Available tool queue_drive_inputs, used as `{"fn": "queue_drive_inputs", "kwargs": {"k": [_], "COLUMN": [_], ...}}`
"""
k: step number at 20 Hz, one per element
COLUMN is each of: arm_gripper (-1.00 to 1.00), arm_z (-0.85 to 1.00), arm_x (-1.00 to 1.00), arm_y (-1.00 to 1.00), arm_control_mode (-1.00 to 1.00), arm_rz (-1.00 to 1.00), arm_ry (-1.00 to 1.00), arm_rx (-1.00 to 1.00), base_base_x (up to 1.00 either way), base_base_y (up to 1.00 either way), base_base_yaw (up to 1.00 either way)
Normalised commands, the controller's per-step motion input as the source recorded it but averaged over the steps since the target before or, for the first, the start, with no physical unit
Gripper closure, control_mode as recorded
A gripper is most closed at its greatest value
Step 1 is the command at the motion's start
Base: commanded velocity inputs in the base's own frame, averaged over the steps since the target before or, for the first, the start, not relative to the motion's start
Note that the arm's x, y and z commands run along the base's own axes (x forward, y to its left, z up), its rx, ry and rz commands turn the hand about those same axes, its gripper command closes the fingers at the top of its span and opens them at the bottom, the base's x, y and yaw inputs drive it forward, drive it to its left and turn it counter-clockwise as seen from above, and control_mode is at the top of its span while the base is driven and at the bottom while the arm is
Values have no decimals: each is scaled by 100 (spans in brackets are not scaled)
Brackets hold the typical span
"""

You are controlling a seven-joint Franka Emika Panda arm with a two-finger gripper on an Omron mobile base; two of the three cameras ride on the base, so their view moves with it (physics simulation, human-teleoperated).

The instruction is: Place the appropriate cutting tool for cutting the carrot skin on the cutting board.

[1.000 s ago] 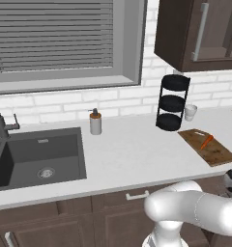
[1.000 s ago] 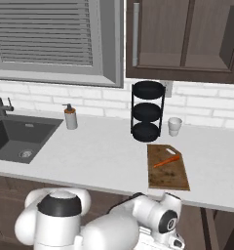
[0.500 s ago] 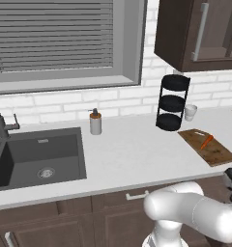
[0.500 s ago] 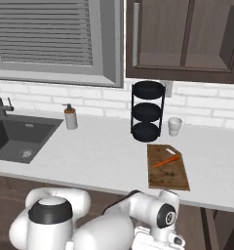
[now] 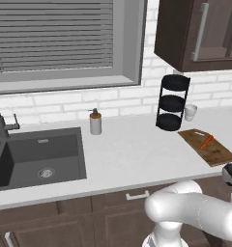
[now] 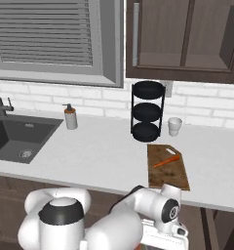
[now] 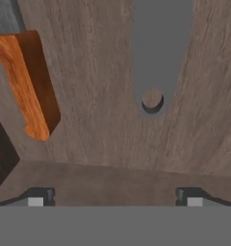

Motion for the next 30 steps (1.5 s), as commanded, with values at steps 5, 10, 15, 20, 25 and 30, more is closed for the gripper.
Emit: {"fn": "queue_drive_inputs", "kwargs": {"k": [5, 10, 15, 20, 25, 30], "arm_gripper": [-100, -100, -100, -100, -100, -100], "arm_z": [0, -2, -14, -25, -32, -31], "arm_x": [23, 39, 27, 15, 13, 13], "arm_y": [-6, 0, -4, -9, -2, -3], "arm_control_mode": [-100, -100, -100, -100, -100, -100], "arm_rz": [-2, -2, 0, 0, 0, 0], "arm_ry": [-18, -4, -6, -2, -2, -5], "arm_rx": [0, 0, 0, 0, 0, 0], "base_base_x": [0, 0, 0, 0, 0, 0], "base_base_y": [0, 0, 0, 0, 0, 0], "base_base_yaw": [0, 0, 0, 0, 0, 0]}}
